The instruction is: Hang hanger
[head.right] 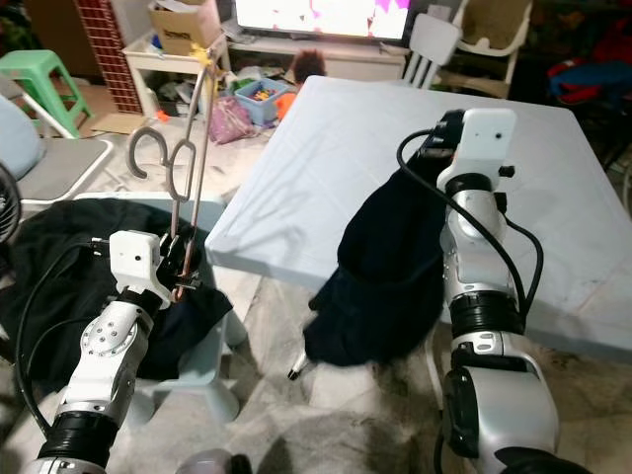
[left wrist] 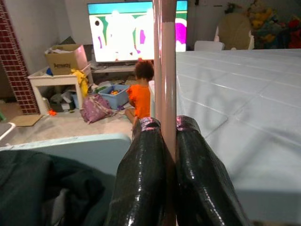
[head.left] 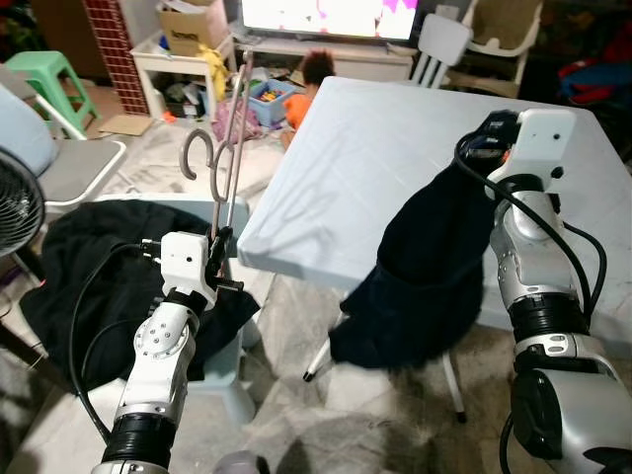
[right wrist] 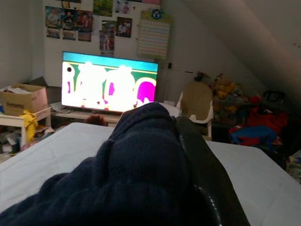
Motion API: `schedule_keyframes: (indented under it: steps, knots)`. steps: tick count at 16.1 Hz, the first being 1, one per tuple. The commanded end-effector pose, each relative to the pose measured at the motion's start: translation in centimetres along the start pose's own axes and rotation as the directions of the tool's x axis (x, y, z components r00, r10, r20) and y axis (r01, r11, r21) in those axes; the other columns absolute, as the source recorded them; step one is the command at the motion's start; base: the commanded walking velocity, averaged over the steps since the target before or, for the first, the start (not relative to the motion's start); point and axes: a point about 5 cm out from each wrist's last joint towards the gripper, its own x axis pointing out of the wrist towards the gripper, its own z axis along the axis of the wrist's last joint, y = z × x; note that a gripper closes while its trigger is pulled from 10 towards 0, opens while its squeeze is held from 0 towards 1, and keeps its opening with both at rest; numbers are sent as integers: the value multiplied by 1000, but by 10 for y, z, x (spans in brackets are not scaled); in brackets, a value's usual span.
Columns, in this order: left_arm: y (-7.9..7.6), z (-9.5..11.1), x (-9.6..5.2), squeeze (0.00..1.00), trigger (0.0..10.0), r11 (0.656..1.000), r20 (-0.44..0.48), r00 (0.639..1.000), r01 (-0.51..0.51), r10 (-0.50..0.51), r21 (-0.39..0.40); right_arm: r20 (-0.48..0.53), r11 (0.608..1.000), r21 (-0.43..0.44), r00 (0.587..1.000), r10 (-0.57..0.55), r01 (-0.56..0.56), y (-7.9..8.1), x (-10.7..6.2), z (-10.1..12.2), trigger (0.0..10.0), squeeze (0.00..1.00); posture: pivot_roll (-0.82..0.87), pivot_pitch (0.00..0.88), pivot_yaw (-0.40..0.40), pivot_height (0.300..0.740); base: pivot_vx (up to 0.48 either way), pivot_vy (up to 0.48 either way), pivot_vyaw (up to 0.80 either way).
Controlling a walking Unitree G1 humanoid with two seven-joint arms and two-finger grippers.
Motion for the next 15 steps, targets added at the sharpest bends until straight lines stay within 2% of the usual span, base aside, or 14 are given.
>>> schedule_keyframes:
  steps: [1,4,10,13,15]
  knots:
    - [-1,7,4,0,10000,1000,31,999,10,-10,0,40,999,3,999,-32,32,-5,5,10,10000,0,-21,0,-13,740,480,0,0]
    - [-2,7,5,0,10000,1000,31,999,15,-15,-2,42,999,11,999,-33,33,-3,8,12,10000,0,-22,0,-15,740,355,0,0]
    - [-10,5,5,0,10000,1000,32,999,22,-21,-15,70,999,16,997,33,-34,18,32,34,10000,0,-17,0,-29,740,480,0,0]
    - [-10,2,2,0,10000,1000,14,1000,12,-11,-19,76,998,-11,995,67,-66,21,52,57,10000,0,-7,0,-37,740,357,0,0]
    - [-14,1,1,0,10000,1000,8,1000,9,-9,-12,125,998,-3,990,70,-70,19,69,94,10000,0,-3,0,-38,740,0,0,0]
